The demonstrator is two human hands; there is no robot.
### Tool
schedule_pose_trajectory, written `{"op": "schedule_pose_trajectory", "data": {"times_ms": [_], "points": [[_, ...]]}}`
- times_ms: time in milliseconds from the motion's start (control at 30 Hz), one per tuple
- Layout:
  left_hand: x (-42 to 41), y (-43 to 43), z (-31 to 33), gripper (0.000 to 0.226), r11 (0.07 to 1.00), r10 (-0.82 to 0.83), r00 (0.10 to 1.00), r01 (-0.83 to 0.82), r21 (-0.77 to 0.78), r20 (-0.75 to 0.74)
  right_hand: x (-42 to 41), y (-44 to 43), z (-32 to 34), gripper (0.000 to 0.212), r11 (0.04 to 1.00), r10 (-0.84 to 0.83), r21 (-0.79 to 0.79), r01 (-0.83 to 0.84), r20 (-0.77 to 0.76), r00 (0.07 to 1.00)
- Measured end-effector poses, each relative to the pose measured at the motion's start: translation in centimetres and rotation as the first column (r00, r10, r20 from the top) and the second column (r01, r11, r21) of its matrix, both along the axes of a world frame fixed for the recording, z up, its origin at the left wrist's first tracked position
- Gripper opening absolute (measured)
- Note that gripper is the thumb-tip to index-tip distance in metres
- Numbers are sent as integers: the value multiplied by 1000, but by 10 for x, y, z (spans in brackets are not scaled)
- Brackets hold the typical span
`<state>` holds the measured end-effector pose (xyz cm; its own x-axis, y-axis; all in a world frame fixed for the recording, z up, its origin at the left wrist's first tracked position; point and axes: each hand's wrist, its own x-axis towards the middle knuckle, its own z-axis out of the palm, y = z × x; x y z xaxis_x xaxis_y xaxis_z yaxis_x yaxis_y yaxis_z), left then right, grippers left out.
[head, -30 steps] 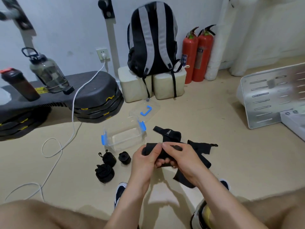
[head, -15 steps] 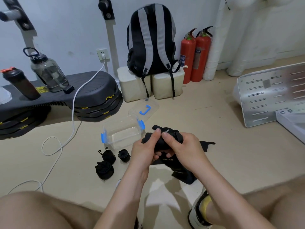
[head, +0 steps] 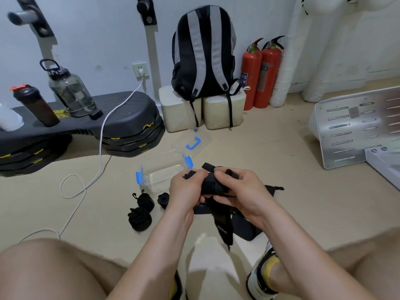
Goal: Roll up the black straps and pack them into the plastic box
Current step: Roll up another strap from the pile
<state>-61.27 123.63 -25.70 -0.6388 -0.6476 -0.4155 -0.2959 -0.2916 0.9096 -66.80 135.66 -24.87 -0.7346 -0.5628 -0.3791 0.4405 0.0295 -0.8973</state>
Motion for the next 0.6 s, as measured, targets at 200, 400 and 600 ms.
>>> {"op": "schedule_pose_trajectory", "data": {"times_ms": [200,400,600], "points": [[3,3,3,7,996,-33,999,30,-79,-39,11,-1,-4,31,995,-94,14,98,-165,982],[25,-13,-6,39,913,-379,883,405,42,-276,2,10,2,14,985,-159,-70,155,-64,985],[27,-12,-4,37,945,-327,854,299,-134,-404,-2,13,7,13,992,-49,-117,56,66,997]]}}
